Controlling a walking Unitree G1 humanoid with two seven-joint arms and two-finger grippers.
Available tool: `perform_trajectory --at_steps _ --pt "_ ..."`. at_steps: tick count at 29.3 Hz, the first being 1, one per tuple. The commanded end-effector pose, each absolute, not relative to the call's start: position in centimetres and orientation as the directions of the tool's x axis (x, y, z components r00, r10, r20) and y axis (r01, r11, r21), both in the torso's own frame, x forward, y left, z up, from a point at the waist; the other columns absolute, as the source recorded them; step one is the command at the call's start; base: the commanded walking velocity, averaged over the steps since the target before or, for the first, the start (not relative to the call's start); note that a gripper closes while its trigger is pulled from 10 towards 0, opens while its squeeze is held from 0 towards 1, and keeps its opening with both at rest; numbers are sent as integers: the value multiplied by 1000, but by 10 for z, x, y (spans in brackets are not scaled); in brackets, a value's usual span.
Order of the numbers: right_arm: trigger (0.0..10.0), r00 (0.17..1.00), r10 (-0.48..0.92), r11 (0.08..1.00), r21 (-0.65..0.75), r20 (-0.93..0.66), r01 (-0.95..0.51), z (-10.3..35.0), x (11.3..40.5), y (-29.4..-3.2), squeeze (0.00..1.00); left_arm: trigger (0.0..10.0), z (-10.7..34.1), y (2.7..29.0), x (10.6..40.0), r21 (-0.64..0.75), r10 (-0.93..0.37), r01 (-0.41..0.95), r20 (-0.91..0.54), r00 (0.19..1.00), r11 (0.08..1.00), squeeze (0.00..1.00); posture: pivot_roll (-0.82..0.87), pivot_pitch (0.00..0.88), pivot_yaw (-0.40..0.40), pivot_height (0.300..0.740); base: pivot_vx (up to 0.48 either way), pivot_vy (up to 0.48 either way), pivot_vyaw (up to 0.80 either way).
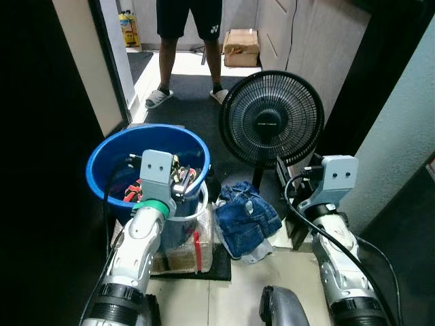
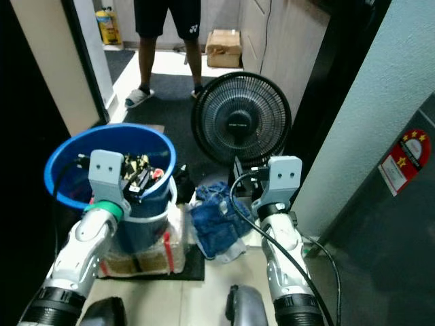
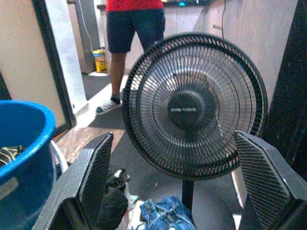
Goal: Clothes washing
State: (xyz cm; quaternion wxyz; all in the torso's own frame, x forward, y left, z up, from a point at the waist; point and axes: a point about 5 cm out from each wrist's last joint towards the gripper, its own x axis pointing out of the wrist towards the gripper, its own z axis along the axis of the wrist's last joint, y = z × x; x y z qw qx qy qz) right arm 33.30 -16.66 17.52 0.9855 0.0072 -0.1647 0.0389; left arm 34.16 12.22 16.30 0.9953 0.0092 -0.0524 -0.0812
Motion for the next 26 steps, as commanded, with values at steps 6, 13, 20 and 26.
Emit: perform_trajectory --at_steps 6,13,20,26 --pt "10000 931 114 992 9 346 -125 186 331 -163 0 10000 170 123 342 8 -156 156 100 983 988 0 -8 37 27 511 0 0 0" --pt "10000 881 231 968 -5 412 -252 220 335 -148 0 10000 208 118 346 -48 -160 171 186 969 984 0 -10 33 29 511 0 0 0" --pt "10000 862 353 935 -92 364 -344 229 354 -109 0 10000 207 138 346 17 -79 77 191 978 997 0 34 34 -27 511 0 0 0" --pt "10000 839 376 920 -52 393 -388 241 354 -96 0 10000 202 155 340 52 -5 -4 179 984 999 0 66 43 -56 511 0 0 0"
